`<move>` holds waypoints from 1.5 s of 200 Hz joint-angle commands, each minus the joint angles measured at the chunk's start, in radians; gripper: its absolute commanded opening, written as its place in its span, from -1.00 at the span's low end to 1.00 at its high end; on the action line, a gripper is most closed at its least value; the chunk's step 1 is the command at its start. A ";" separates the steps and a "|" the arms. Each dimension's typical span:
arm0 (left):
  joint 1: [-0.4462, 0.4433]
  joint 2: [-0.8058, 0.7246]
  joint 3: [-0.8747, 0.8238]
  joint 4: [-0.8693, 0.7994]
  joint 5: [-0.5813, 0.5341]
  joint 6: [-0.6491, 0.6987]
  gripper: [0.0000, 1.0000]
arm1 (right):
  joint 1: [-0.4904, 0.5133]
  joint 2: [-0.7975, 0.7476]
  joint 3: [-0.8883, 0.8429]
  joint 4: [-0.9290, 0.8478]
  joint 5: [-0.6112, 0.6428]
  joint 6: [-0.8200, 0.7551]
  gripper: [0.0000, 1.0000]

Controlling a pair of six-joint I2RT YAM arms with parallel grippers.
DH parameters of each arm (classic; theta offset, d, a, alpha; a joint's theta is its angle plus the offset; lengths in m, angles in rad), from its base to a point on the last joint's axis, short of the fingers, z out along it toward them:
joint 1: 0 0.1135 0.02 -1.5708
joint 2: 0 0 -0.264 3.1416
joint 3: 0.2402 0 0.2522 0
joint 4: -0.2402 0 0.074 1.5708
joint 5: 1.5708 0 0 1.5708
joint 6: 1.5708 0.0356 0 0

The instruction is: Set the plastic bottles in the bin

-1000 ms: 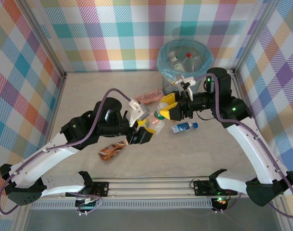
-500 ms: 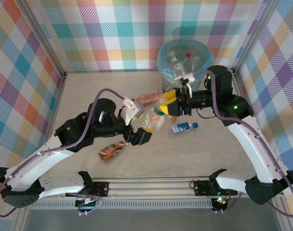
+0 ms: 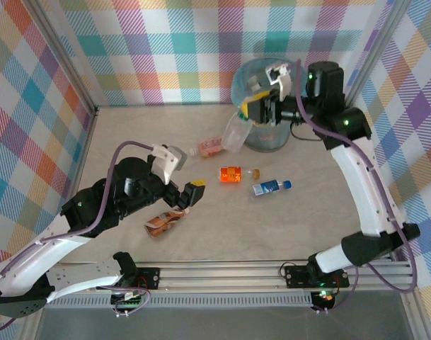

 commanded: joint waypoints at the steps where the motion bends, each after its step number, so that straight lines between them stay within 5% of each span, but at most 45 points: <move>1: -0.005 -0.043 0.003 -0.019 -0.073 -0.011 1.00 | -0.063 0.037 0.071 0.046 0.106 0.113 -0.52; 77: -0.005 -0.099 -0.032 -0.032 -0.163 -0.044 1.00 | -0.093 0.193 0.212 0.223 0.640 0.038 -0.62; 144: -0.004 -0.032 -0.017 -0.024 -0.144 -0.048 1.00 | 0.049 0.491 0.450 0.185 1.090 -0.393 -0.51; 195: -0.004 -0.025 -0.012 -0.028 -0.138 -0.064 1.00 | 0.057 0.713 0.674 0.164 1.209 -0.529 -0.48; 300: -0.001 -0.046 -0.053 -0.010 -0.152 -0.065 1.00 | 0.097 0.763 0.690 0.091 1.228 -0.417 -0.42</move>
